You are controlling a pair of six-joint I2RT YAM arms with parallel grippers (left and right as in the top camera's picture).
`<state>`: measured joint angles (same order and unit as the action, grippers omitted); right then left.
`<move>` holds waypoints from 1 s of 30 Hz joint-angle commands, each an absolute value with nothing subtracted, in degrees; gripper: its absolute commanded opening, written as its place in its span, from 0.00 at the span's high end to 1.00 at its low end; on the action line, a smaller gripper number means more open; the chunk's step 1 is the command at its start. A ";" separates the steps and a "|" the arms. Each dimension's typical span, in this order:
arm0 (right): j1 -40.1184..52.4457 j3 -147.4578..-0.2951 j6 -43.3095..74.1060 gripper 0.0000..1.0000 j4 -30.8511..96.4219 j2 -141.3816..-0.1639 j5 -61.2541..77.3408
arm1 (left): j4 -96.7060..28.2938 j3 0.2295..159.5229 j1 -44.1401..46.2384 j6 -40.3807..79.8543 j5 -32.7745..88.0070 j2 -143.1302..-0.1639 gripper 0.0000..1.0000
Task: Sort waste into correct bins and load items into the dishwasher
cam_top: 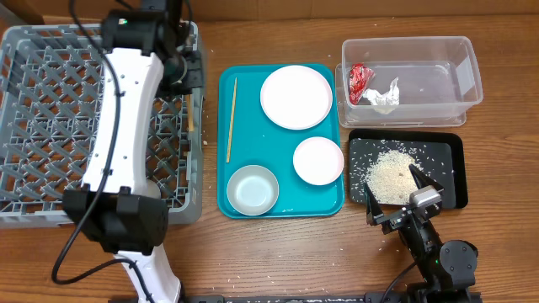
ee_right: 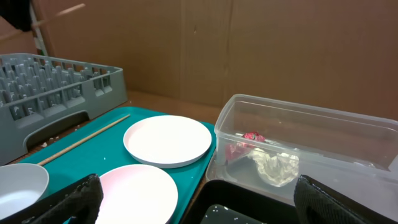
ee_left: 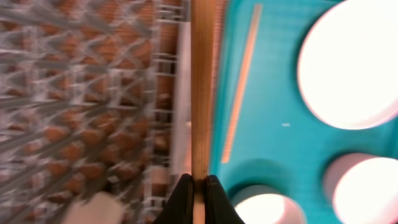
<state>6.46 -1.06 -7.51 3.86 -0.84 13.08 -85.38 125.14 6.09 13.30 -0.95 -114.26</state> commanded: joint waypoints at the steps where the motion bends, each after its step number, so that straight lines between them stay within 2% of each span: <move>1: 6.39 -0.45 -7.55 0.00 3.40 -0.16 12.62 | -86.50 123.68 4.32 10.70 -12.91 -115.44 0.96; 4: 6.39 -0.45 -7.55 0.00 3.40 -0.16 12.62 | -86.17 121.27 3.07 10.70 -17.43 -116.53 0.96; 11: 6.39 -0.45 -7.55 0.00 3.40 -0.16 12.62 | -79.57 112.84 0.84 10.59 -15.16 -119.33 0.96; 25: 6.39 -0.45 -7.55 0.00 3.40 -0.16 12.62 | -80.09 111.59 0.38 7.46 -18.98 -123.31 0.96; 27: 6.39 -0.45 -7.55 0.00 3.40 -0.16 12.62 | -80.16 111.61 0.36 7.16 -16.73 -123.22 0.73; 28: 6.39 -0.45 -7.55 0.00 3.40 -0.16 12.62 | -80.34 111.66 0.56 6.66 -14.15 -123.11 0.64; 30: 6.39 -0.45 -7.55 0.00 3.40 -0.16 12.62 | -80.31 111.74 1.17 5.69 -8.99 -122.76 0.60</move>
